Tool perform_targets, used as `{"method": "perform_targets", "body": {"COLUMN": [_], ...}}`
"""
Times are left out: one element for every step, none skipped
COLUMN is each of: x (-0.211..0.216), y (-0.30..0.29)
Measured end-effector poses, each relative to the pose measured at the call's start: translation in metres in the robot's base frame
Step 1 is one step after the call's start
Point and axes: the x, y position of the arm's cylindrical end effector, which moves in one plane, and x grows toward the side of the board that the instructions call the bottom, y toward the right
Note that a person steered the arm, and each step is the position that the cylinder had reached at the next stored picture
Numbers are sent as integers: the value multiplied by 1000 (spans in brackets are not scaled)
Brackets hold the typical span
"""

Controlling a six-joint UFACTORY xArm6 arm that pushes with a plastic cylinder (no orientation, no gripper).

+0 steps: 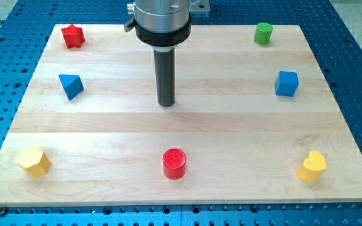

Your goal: Move the green star to the center of the board

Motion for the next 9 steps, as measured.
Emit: {"method": "perform_targets", "body": {"x": [0,-4,-4,-4,-5,-5,-18,-107,-170], "y": [0,0,0,-2,-3,-3,-3,49,80]}}
